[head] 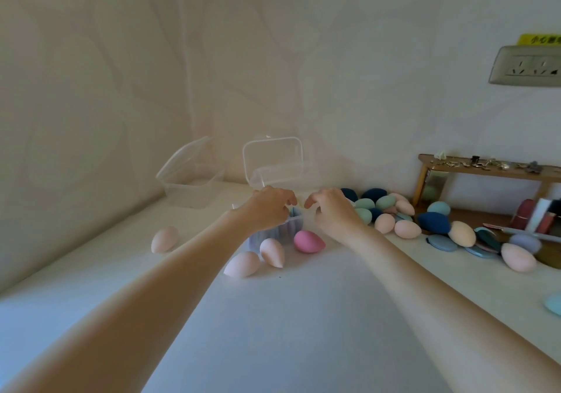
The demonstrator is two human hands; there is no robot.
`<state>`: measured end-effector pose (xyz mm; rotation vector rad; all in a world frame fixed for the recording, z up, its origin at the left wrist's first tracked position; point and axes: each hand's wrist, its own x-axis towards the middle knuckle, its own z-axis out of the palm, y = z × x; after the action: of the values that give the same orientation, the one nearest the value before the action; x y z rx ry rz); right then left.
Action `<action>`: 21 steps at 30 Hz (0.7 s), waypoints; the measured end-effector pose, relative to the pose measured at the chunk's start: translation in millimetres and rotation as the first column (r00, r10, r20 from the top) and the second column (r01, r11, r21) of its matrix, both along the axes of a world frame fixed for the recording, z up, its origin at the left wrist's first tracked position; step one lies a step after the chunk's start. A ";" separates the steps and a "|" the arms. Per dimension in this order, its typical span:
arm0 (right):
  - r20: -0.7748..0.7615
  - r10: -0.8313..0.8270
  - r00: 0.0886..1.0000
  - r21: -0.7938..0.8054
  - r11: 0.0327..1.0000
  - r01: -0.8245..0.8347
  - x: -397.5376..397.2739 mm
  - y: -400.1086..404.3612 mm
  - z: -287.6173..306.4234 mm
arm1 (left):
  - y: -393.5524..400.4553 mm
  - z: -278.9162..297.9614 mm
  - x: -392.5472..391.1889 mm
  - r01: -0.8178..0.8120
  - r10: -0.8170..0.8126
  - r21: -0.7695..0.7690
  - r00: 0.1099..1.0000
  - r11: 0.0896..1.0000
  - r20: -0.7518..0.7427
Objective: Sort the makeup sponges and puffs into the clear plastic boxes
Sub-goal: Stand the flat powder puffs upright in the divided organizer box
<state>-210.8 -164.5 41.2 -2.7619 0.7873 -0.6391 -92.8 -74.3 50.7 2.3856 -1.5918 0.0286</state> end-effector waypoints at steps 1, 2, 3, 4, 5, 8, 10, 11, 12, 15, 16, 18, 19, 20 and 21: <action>0.008 -0.014 1.000 0.010 1.000 0.014 -3.5 -1.1 -2.3 | -1.2 -0.1 -4.1 0.007 -0.007 -0.017 1.000 1.000 0.007; 0.013 -0.029 0.999 0.021 0.999 0.029 -7.5 -2.6 -5.0 | -3.2 -0.4 -8.5 0.014 -0.014 -0.033 1.000 0.999 0.011; 0.013 -0.043 0.999 0.034 0.999 0.043 -11.4 -4.7 -7.7 | -5.3 -0.7 -12.4 0.021 -0.021 -0.049 1.000 0.999 0.018; 0.013 -0.057 0.998 0.044 0.997 0.056 -15.5 -6.9 -10.0 | -7.9 -1.0 -15.8 0.029 -0.027 -0.066 0.999 0.997 0.026; 0.010 -0.072 0.997 0.049 0.996 0.072 -19.3 -9.8 -11.7 | -10.7 -1.5 -19.0 0.035 -0.032 -0.084 0.999 0.996 0.035; 0.001 -0.135 0.991 0.034 0.990 0.135 -31.7 -23.1 -15.2 | -23.7 -1.6 -28.3 0.045 -0.039 -0.119 0.998 0.992 0.047; -0.020 -0.196 0.980 0.011 0.980 0.196 -40.6 -35.5 -15.2 | -33.5 -2.2 -34.2 0.046 -0.039 -0.137 0.998 0.989 0.054; -0.031 -0.228 0.973 0.008 0.974 0.228 -44.5 -43.5 -15.1 | -38.6 -1.7 -36.9 0.051 -0.043 -0.141 0.997 0.989 0.056; -0.041 -0.257 0.965 0.008 0.966 0.258 -48.9 -54.0 -15.7 | -46.0 -1.5 -39.5 0.060 -0.053 -0.141 0.997 0.988 0.053; -0.088 -0.353 0.931 -0.021 0.935 0.353 -54.3 -83.3 -20.1 | -66.1 -0.5 -43.8 0.090 -0.086 -0.115 0.995 0.989 0.042; -0.113 -0.401 0.909 -0.005 0.915 0.403 -53.3 -93.7 -23.1 | -73.5 -0.5 -44.8 0.096 -0.093 -0.095 0.995 0.991 0.034; -0.156 -0.497 0.853 0.036 0.860 0.508 -47.0 -109.8 -27.8 | -84.8 -0.4 -44.4 0.114 -0.112 -0.057 0.993 0.992 0.031; -0.187 -0.530 0.827 0.050 0.836 0.547 -42.3 -119.2 -30.4 | -90.0 -0.4 -43.7 0.123 -0.122 -0.038 0.992 0.992 0.030; -0.213 -0.552 0.806 0.072 0.814 0.576 -37.2 -128.0 -32.3 | -94.6 -0.1 -41.6 0.132 -0.131 -0.024 0.991 0.991 0.032; -0.234 -0.565 0.791 0.100 0.796 0.598 -33.2 -134.7 -33.7 | -96.8 0.1 -39.4 0.140 -0.139 -0.021 0.990 0.990 0.025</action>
<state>-244.0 -299.2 7.5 -2.4247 1.6950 -0.3640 -132.3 -171.1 50.7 2.2597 -1.7560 0.0471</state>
